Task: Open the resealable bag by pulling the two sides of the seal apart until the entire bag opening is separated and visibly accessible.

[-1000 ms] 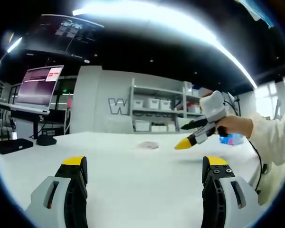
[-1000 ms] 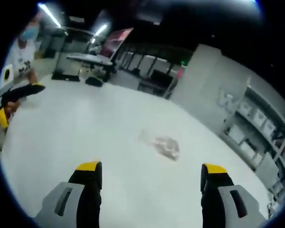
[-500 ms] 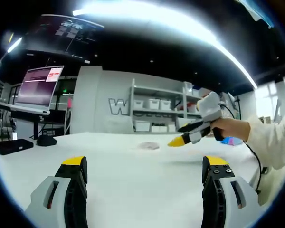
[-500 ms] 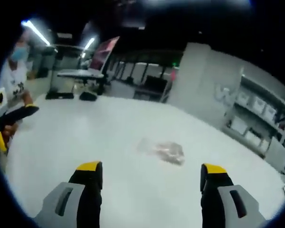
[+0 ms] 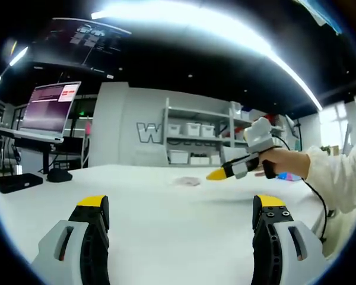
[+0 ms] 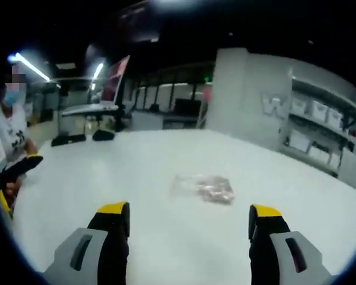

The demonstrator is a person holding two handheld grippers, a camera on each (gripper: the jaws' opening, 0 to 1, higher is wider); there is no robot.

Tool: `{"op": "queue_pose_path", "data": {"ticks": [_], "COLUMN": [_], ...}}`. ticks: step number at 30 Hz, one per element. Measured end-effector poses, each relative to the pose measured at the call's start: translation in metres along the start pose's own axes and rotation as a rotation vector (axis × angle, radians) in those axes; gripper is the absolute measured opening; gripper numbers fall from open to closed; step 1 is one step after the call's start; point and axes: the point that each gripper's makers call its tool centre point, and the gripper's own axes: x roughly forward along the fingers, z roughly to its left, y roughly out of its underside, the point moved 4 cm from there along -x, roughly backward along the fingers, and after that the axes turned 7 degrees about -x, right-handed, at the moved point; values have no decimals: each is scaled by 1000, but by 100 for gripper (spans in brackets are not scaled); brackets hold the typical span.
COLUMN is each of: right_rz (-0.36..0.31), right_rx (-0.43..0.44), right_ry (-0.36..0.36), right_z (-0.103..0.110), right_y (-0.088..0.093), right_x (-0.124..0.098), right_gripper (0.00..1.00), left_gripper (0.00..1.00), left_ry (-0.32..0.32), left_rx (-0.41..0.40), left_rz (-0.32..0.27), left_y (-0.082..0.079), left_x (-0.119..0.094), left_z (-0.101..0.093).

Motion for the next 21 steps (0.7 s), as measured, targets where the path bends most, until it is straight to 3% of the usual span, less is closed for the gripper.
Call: {"op": "queue_pose_path", "data": {"ticks": [7,21], "right_rz": [31,76], "right_rx": [-119,-251], "right_ry": [3,7], "right_z": [3,5], "right_y": [0,-2], "right_x": [5,15], "right_gripper": [79,81], "left_gripper": [100,100], "left_ry": [2,-4], "left_rx": [-2,-5], "left_rz": [6,5], "left_y": [2,4], "left_x": [0,-2], "left_z": [0,2]}}
